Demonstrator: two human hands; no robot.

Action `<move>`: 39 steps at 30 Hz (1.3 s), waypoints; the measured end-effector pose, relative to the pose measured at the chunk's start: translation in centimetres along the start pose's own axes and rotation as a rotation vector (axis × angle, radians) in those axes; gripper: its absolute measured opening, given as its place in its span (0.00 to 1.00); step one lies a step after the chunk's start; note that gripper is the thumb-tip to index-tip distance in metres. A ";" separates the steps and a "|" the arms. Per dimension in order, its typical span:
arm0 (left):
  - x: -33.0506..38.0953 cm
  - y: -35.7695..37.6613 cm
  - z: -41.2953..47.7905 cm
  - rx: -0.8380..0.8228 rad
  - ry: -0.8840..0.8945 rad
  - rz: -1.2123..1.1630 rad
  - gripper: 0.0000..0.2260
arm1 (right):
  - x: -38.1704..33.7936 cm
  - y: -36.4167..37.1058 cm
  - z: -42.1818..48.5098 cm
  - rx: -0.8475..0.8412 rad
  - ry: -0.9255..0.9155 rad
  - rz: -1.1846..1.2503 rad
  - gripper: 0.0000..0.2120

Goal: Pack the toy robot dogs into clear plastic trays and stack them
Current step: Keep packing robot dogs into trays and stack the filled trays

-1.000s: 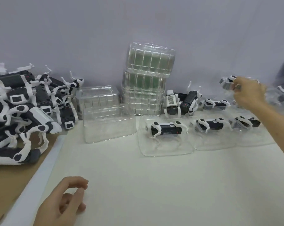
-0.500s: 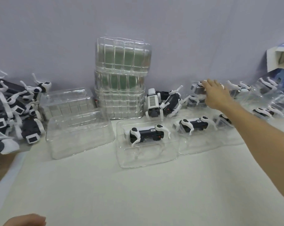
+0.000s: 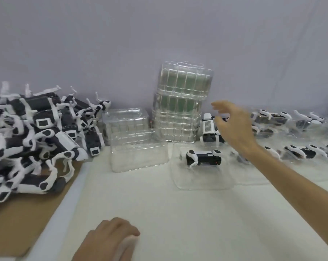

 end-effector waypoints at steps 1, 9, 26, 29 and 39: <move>-0.2 0.3 -0.7 -0.068 -0.010 0.022 0.13 | -2.7 1.4 -1.4 -0.059 -0.043 0.069 0.17; -5.6 1.1 -1.3 -0.010 -0.149 0.299 0.30 | -18.7 14.5 -9.7 -0.499 -0.412 0.042 0.20; -5.6 1.4 -1.5 -0.075 -0.133 0.291 0.29 | -10.6 20.3 -11.0 -0.573 -0.325 -0.355 0.38; -5.3 0.8 -1.8 -0.051 -0.136 0.265 0.28 | -10.4 18.5 -11.8 -0.564 -0.359 -0.302 0.17; -4.4 -3.8 -1.9 0.452 -0.417 -0.555 0.10 | -16.1 7.6 -15.7 -0.126 -0.100 0.429 0.12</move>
Point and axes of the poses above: each hand's wrist, its own z-axis towards the middle knuckle, its own y-axis out of the palm, x = y × z, the point moved 7 cm from there along z, towards the middle knuckle, and after that the axes turned 12 degrees about x, right-handed, at the moved point
